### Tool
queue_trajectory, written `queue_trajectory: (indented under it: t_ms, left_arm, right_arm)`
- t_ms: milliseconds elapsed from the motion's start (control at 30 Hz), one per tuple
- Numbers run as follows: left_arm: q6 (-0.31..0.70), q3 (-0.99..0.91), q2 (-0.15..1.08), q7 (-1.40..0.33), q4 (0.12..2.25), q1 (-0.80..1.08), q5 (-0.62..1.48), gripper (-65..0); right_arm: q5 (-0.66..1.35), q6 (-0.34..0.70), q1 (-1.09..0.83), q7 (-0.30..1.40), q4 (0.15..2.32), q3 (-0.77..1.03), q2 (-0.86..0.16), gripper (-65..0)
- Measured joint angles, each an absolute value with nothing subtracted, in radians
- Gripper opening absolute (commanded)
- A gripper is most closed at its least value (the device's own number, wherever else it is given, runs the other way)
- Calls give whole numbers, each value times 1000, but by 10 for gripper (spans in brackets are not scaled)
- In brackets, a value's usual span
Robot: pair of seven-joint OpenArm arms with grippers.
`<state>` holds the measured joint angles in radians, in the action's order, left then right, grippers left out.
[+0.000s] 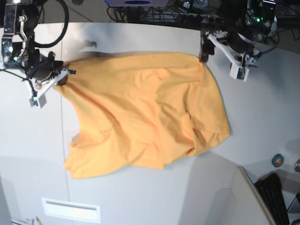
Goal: Layout the t-shirt on the table in an organized manner, then fold the t-shirt properly
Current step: 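Grasp the shirt body with the left gripper and drag it outward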
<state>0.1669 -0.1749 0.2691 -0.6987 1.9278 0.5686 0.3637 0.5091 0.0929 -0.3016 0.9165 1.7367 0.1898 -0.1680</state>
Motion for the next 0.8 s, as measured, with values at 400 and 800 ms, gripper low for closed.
queue_trajectory:
  t_ms: [400,800]
  left_arm:
    - [59,218,218,-1142,1594,-150,-57,-260]
    - [68,277,49,-988,1187,-274,-273,-260]
  right_arm:
    - [508,93,-301,917,1737,190,-166,-650]
    - [506,93,-300,916,1737,190,-165,-650]
